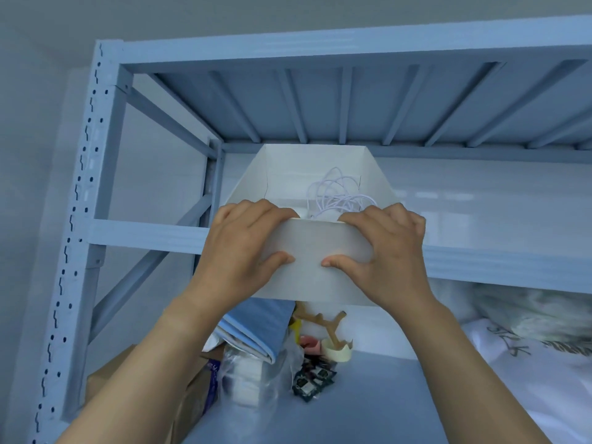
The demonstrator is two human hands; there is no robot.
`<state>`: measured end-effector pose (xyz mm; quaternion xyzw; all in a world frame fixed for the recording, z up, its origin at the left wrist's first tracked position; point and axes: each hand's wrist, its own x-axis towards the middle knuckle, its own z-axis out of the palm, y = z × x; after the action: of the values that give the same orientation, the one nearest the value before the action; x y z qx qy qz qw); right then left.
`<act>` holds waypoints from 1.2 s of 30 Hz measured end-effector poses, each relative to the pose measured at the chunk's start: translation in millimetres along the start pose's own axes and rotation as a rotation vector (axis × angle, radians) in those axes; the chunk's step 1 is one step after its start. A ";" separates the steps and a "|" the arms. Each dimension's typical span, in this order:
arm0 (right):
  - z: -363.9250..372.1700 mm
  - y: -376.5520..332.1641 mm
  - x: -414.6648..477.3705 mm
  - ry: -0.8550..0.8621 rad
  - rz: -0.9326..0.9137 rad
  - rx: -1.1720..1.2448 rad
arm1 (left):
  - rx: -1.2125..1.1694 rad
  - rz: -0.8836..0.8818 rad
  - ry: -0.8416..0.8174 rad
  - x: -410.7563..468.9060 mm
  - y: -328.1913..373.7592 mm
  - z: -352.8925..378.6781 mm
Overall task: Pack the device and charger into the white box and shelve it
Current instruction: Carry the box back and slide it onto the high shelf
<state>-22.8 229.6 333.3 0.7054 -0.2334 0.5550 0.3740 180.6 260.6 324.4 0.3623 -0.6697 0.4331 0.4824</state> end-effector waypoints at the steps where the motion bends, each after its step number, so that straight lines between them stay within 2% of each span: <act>1: 5.8 3.6 3.3 0.008 -0.017 0.005 | -0.012 -0.005 0.010 0.3 -5.3 6.2; 8: 47.1 14.0 18.0 0.115 -0.159 -0.059 | 0.059 -0.023 0.083 4.3 -33.5 41.7; 16: 92.5 18.6 44.8 0.118 -0.129 -0.032 | 0.157 -0.067 0.131 24.0 -63.4 68.1; 25: 158.5 6.8 67.0 0.166 -0.074 -0.089 | 0.284 0.070 0.155 25.2 -126.9 86.0; 28: 189.0 -1.7 72.1 0.064 -0.007 -0.109 | 0.278 0.096 0.081 22.5 -159.0 96.7; 33: 248.2 -20.9 60.6 -0.240 0.039 -0.148 | 0.241 0.082 -0.058 10.7 -212.8 120.5; 36: 268.8 -27.6 62.5 -0.302 0.056 -0.217 | 0.194 0.074 -0.077 1.3 -239.7 132.2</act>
<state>178.5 40.4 357.8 0.7294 -0.3648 0.4248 0.3930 352.7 50.8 359.9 0.3986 -0.6555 0.4994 0.4025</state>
